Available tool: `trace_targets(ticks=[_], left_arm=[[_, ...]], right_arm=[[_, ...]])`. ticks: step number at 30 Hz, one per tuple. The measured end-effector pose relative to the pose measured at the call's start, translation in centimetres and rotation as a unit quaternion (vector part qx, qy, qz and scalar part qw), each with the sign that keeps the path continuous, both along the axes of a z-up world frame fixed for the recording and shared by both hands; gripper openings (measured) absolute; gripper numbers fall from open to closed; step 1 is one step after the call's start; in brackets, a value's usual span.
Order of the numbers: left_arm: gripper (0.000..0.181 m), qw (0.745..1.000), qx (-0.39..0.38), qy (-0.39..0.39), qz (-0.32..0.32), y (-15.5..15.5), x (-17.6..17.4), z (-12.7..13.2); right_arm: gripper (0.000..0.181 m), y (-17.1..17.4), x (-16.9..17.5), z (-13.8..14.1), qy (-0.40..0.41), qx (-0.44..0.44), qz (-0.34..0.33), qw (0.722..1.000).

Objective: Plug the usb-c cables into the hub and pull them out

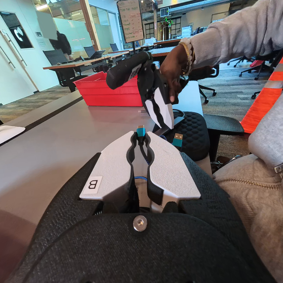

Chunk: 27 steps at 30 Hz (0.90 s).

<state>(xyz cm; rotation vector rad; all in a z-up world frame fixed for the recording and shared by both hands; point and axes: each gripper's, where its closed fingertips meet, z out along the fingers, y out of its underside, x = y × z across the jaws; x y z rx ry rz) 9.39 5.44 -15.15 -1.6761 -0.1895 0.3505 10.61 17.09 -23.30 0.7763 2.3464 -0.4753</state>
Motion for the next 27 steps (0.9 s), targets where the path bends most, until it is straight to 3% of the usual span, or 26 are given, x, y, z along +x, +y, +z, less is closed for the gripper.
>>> trace_targets(ticks=[4, 7, 9, 11, 13, 15, 16, 18, 21, 25, 27], left_arm=[[0.011, 1.0, -0.003, 0.002, 0.001, 0.0, 0.0, -0.1], [0.011, 1.0, 0.002, 0.004, 0.002, 0.0, 0.0, 0.1], [0.011, 1.0, 0.003, 0.004, 0.004, -0.1, 0.0, 0.1], [0.011, 1.0, 0.003, 0.006, 0.005, -0.1, 0.0, 0.1], [0.011, 1.0, 0.002, 0.01, 0.007, -0.1, 0.0, 0.2], [0.011, 1.0, 0.002, 0.015, 0.009, -0.1, 0.0, 0.2], [0.011, 1.0, 0.002, 0.017, 0.01, -0.1, 0.1, 0.2], [0.011, 1.0, 0.0, 0.019, 0.011, -0.1, 0.1, 0.2], [0.011, 1.0, 0.0, 0.018, 0.012, -0.1, 0.0, 0.2], [0.011, 1.0, 0.001, 0.015, 0.011, -0.1, 0.0, 0.2], [0.011, 1.0, 0.002, 0.014, 0.011, -0.1, 0.0, 0.2]], right_arm=[[0.02, 0.0, -0.1, -0.2, 0.08, 0.015, -0.002, 0.997], [0.02, 0.3, -1.1, 0.1, 0.248, 0.079, 0.025, 0.965], [0.019, 1.5, -3.4, 1.0, 0.433, 0.174, 0.076, 0.881], [0.02, 1.5, -4.1, 1.9, 0.552, 0.234, 0.131, 0.789], [0.02, 0.3, -2.8, 0.8, 0.587, 0.236, 0.159, 0.758], [0.02, -0.2, -2.8, 0.8, 0.64, 0.241, 0.169, 0.709], [0.021, -0.2, -2.8, 0.8, 0.651, 0.24, 0.162, 0.702], [0.021, -0.1, -2.5, 0.9, 0.644, 0.224, 0.135, 0.719], [0.021, -0.1, -1.6, 0.9, 0.604, 0.189, 0.092, 0.769], [0.021, -0.2, -0.9, 0.6, 0.565, 0.164, 0.08, 0.805], [0.021, -0.7, -0.5, 0.6, 0.519, 0.131, 0.052, 0.843]])
